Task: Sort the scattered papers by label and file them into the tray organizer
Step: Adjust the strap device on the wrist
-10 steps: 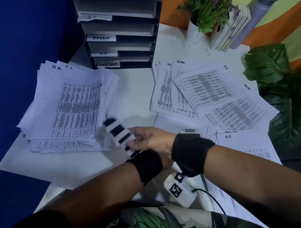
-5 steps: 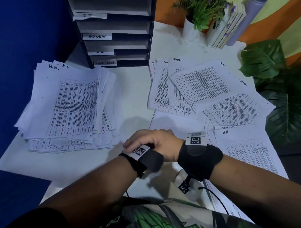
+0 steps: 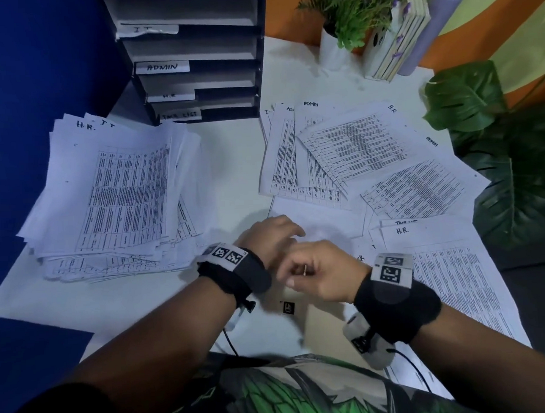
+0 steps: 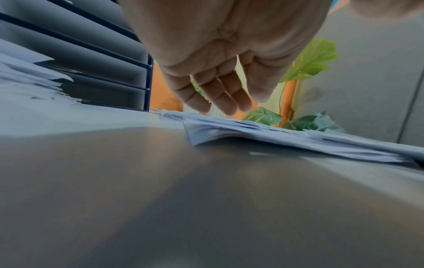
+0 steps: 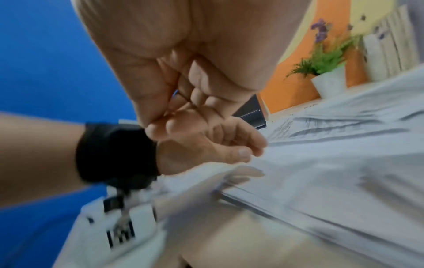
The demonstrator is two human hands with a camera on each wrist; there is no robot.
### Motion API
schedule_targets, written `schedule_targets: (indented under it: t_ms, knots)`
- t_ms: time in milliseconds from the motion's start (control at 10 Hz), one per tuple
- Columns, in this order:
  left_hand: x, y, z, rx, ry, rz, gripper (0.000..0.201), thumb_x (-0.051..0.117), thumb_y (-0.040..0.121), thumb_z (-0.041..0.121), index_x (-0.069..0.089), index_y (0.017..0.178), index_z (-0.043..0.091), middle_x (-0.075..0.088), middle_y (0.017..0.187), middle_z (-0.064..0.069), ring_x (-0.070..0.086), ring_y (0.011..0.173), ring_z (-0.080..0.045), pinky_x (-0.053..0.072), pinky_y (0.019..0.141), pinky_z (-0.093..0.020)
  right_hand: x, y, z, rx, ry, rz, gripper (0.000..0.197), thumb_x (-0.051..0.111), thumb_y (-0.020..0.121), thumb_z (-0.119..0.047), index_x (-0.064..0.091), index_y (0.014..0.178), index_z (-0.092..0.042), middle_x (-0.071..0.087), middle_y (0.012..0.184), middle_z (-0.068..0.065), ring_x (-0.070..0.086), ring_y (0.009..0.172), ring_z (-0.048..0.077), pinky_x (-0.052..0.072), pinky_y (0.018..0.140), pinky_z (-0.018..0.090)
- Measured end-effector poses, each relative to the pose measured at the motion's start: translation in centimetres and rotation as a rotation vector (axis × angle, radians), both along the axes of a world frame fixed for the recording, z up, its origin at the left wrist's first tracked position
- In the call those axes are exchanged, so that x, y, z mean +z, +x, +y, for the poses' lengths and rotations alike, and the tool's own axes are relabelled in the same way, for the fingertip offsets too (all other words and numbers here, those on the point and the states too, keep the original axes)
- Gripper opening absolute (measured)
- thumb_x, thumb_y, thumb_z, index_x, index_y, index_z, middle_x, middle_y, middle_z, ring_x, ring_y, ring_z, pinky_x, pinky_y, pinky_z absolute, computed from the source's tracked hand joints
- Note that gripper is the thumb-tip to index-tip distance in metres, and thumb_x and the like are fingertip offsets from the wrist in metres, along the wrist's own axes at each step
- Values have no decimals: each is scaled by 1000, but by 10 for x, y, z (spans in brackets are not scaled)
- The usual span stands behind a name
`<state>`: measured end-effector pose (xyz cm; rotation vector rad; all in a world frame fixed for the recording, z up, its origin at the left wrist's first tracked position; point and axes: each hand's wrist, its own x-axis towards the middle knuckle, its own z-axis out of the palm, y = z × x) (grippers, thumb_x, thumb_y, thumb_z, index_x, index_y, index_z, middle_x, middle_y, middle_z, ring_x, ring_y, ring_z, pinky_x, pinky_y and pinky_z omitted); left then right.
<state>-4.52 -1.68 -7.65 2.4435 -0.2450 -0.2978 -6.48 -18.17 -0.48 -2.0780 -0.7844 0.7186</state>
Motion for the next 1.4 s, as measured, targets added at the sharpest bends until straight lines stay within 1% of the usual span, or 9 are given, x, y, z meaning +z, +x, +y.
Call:
schedule_targets:
  t_ms: [100,200,400,500,700,900,1100,1200,1400]
  knots:
    - [-4,-1,-6,-28,10,-66,25,52,93,23,64,114,29,60,116,4,58,105,-21,48,89,-41,-11,-8,-9,209,-426,-180,16,53,88,-26,68,92,-26,61,92,-13,59,84,5,49,84,39]
    - [-9,-3,-3,-1,0,-56,25,52,93,22,64,115,28,59,116,6,57,105,-20,49,90,-41,-25,-25,-6,273,-589,-220,18,51,94,-25,57,109,-17,53,104,5,56,93,27,46,73,38]
    - [-8,-2,-3,10,-40,-65,25,54,93,19,65,114,26,60,115,5,58,105,-20,49,89,-41,-58,-49,-3,255,-658,-387,57,60,71,1,43,125,-6,42,118,12,46,102,32,45,72,39]
    - [-8,-2,-3,20,-34,-58,25,54,93,19,65,114,26,60,116,5,58,105,-20,49,90,-40,-55,-44,-1,289,-603,-430,42,60,71,1,50,110,-8,48,111,13,50,97,32,36,65,36]
    - [-10,-1,-1,30,-56,-67,25,54,93,18,65,114,25,60,114,5,59,103,-19,48,90,-40,-39,-24,-6,-121,-132,169,15,60,86,-3,66,89,-16,63,94,12,63,77,22,50,73,33]
    - [-7,-2,0,93,-108,-52,24,55,90,15,67,109,24,60,111,4,60,100,-19,49,88,-39,-10,-11,-7,-241,220,595,28,55,91,7,57,110,-14,57,76,2,62,64,10,49,59,20]
    - [0,3,-6,288,-379,201,8,61,71,37,66,72,30,60,74,1,53,78,-40,46,75,-46,-11,-13,8,-213,234,682,34,56,91,7,47,119,-9,57,71,4,64,63,14,52,60,23]
    - [-1,6,-5,327,-408,230,28,60,72,31,66,91,12,58,75,4,56,83,-46,46,69,-42,-12,-12,12,-217,262,683,34,56,90,9,44,117,-7,56,71,6,63,64,17,51,60,25]
    - [-8,-1,2,246,-462,199,29,55,77,22,68,103,23,59,103,6,61,97,-16,48,92,-38,-7,-9,18,-171,279,625,35,55,90,10,48,117,-12,54,70,5,63,62,16,52,58,23]
